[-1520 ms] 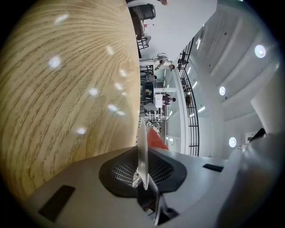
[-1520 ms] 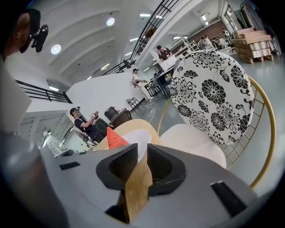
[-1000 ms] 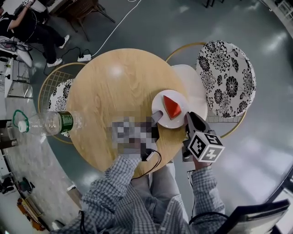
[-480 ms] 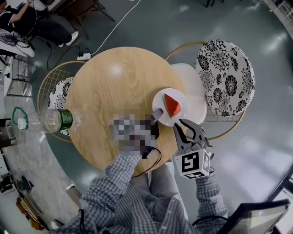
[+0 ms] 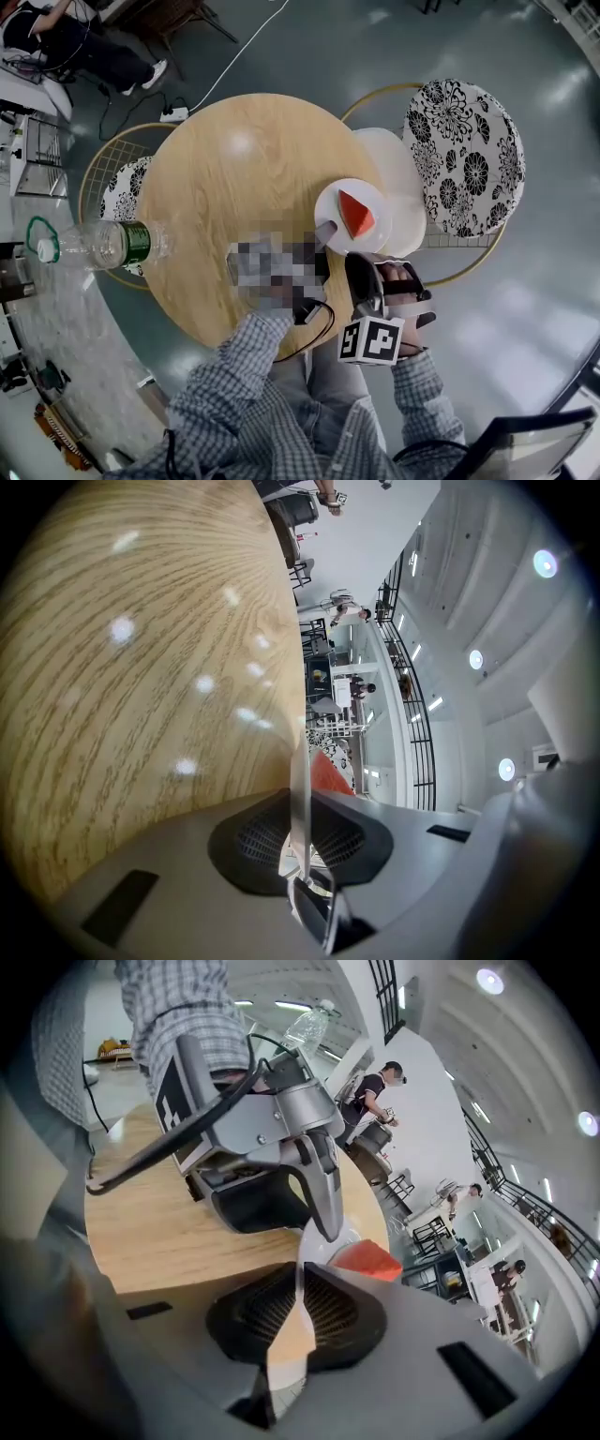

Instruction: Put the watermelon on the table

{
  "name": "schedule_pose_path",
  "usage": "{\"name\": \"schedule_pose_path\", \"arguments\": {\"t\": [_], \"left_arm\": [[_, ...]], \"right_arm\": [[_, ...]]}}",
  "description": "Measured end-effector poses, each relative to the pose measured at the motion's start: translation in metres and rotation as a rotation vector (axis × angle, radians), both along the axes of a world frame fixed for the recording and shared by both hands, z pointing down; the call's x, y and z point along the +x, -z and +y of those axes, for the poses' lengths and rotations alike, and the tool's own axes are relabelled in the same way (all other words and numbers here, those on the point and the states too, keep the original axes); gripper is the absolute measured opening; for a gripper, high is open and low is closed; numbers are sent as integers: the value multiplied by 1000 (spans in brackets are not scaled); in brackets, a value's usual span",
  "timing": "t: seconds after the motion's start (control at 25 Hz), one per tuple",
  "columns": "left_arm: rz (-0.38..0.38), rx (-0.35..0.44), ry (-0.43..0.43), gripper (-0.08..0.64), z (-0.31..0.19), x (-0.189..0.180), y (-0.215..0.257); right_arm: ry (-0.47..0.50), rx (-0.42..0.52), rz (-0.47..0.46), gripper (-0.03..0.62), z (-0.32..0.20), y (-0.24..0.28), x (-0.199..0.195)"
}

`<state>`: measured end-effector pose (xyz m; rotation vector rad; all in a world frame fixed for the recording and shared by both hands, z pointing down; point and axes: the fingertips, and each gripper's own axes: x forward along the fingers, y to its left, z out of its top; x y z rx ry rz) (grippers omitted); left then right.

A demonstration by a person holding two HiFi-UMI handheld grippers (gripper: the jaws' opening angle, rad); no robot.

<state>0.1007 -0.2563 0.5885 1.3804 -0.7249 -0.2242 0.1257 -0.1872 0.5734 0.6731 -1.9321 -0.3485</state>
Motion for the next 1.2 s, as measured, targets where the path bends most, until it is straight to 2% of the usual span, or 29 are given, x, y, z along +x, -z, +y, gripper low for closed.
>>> {"name": "schedule_pose_path", "arguments": {"t": [0.28,0.4,0.52,0.84,1.08,1.2], "left_arm": [[16,43,-9,55,-3,1,7],[45,45,-4,133,-2,1,10],[75,36,1,178,0,-2,12],[125,12,73,180,16,-31,21],[149,15,76,179,38,-47,26],[157,21,90,179,45,-59,30]], "right_arm": [[-14,-4,-16,34,-1,0,-1],[-7,-1,-5,34,-2,-3,-3],[-11,1,-3,34,-6,-4,-4],[-9,-27,-6,35,-11,-16,-7],[-23,-59,-16,37,-11,-27,-11],[-48,-84,-68,38,-12,-29,-13]]}}
